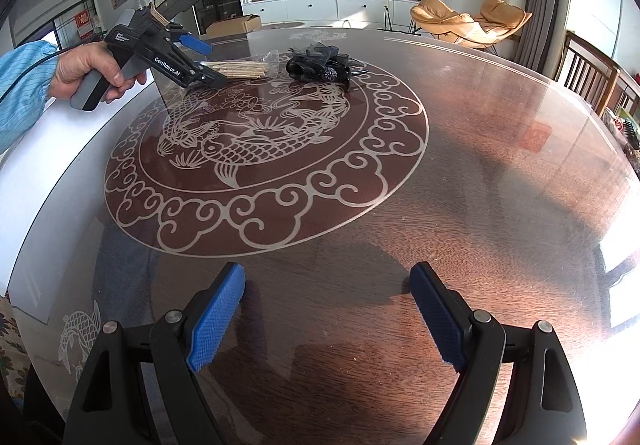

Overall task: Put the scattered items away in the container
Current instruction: 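Lower the left gripper over the bag of cotton swabs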

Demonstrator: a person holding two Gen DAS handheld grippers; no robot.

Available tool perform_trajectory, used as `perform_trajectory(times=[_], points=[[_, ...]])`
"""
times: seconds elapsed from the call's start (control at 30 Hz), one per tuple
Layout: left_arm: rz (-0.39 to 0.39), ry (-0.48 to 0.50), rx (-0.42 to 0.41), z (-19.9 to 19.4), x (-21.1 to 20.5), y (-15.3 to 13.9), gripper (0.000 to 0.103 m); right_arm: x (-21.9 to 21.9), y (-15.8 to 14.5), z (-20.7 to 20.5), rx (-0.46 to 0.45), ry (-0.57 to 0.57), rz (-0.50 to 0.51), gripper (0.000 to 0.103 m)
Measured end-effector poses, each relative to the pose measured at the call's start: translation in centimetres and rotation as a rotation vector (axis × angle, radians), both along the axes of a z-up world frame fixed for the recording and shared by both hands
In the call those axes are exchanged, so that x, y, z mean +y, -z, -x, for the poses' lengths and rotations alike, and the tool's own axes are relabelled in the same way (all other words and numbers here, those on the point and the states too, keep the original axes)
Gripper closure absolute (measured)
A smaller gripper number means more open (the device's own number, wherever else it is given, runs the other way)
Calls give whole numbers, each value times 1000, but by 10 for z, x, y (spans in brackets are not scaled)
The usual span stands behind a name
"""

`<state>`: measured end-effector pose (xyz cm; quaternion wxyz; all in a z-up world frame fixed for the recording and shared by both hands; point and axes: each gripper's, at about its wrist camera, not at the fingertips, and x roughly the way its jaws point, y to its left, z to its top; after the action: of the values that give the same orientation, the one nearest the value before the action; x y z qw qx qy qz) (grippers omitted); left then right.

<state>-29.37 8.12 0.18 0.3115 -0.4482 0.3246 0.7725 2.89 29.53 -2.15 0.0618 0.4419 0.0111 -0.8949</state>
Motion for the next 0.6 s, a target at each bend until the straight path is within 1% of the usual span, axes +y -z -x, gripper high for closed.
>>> perform_trajectory(times=[0.03, 0.13, 0.17, 0.2, 0.23, 0.27, 0.3, 0.33, 0.37, 0.4, 0.5, 0.6], points=[[-22, -34, -30, 6, -2, 2, 0, 0, 0, 0, 0, 0, 0, 17], [-139, -140, -141, 16, -15, 9, 0, 0, 1, 0, 0, 0, 2, 17], [-161, -145, -154, 14, -18, 11, 0, 1, 1, 1, 0, 0, 2, 17], [-169, -129, -137, 8, -17, 9, 2, 0, 1, 1, 1, 0, 3, 17], [-183, -119, -127, 3, -17, 7, 13, 1, 1, 1, 1, 1, 4, 17], [-193, -121, -117, -3, -17, 5, 22, 1, 2, 1, 0, 1, 4, 17], [-202, -128, -107, -9, -16, 3, 29, 1, 2, 1, 0, 1, 3, 17], [-209, -144, -91, -15, -16, 1, 39, 1, 2, 1, 0, 1, 2, 17], [-216, -174, -73, -23, -16, 1, 44, 0, 2, 2, 0, 1, 0, 17], [-227, -218, -58, -29, -17, 1, 47, 0, 2, 2, 0, 1, -1, 17], [-287, -391, -19, -52, -31, 4, 48, 0, 2, 2, 0, 1, 1, 17], [-307, -479, 33, -95, -39, 7, 48, 0, 1, 2, 0, 0, 7, 17]])
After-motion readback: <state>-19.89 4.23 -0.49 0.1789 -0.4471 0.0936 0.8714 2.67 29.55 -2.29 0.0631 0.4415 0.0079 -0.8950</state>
